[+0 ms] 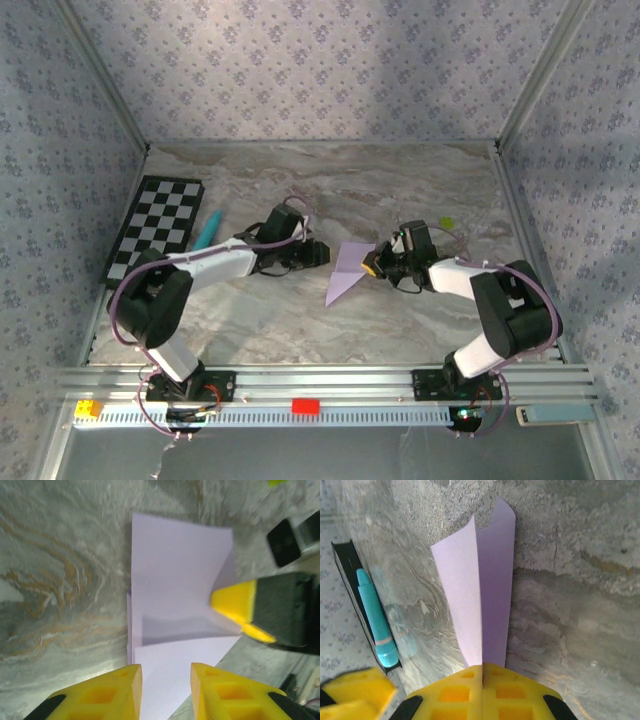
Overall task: Fold a paper plane with a square sheet of paper (pick it up from the middle)
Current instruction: Fold the wing for the fifth time at the center of the table.
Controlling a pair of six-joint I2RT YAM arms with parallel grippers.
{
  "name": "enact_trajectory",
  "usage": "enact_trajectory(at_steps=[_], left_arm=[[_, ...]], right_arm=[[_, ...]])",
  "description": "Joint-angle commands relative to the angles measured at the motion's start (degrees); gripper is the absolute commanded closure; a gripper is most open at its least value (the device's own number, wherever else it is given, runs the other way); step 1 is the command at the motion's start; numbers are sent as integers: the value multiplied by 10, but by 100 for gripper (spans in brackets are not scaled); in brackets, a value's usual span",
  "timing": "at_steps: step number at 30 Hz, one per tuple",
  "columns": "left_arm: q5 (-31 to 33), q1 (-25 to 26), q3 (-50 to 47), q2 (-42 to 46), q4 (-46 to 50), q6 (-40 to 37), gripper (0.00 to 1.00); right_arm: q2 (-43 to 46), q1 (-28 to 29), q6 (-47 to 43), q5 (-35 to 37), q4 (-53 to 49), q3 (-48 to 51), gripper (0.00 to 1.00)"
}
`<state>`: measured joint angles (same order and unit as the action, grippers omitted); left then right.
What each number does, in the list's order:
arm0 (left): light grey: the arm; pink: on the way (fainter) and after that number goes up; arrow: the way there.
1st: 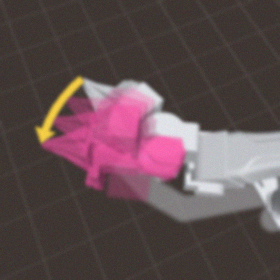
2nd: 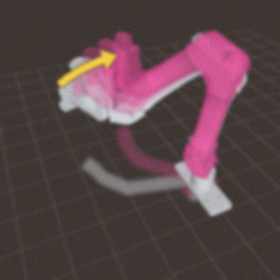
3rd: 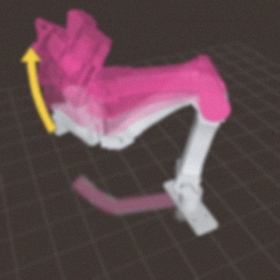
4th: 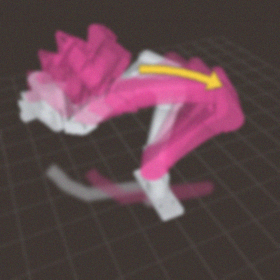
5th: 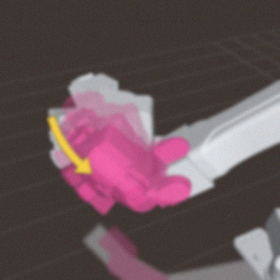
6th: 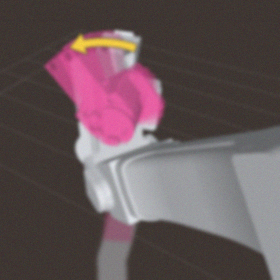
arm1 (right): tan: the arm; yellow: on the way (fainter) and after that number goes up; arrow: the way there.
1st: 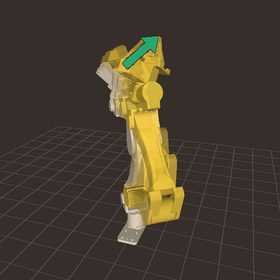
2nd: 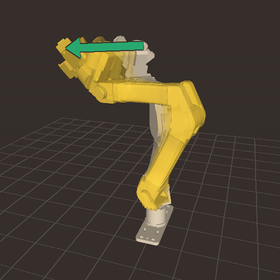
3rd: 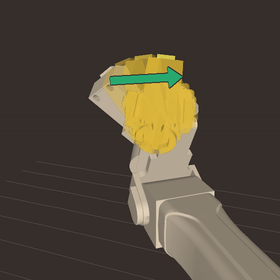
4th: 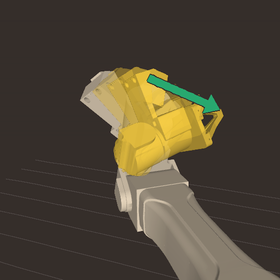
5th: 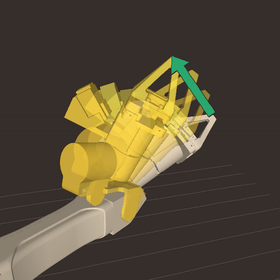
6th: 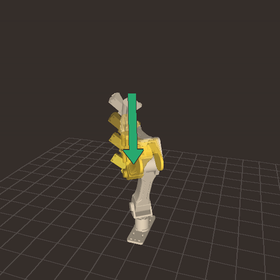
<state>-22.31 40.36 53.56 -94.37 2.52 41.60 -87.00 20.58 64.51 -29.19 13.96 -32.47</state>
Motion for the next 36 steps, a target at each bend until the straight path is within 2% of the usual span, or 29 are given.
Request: enact_trajectory(at_steps=[1, 8, 17, 29, 36], left_arm=[[59, 36, -7, 27, 24, -55, 69], [186, 124, -4, 31, 69, -119, 63], [267, 184, 19, -11, 94, -143, 58], [368, 219, 69, -64, 129, -176, 57], [383, 231, 87, -86, 142, -188, 61]], right_arm=[[22, 20, 74, 65, 18, 8, 100], [24, 37, 75, 73, 2, -6, 100], [24, 37, 72, 68, 3, -8, 99], [25, 38, 73, 62, 5, -9, 99], [24, 37, 73, 61, 6, -11, 99]])
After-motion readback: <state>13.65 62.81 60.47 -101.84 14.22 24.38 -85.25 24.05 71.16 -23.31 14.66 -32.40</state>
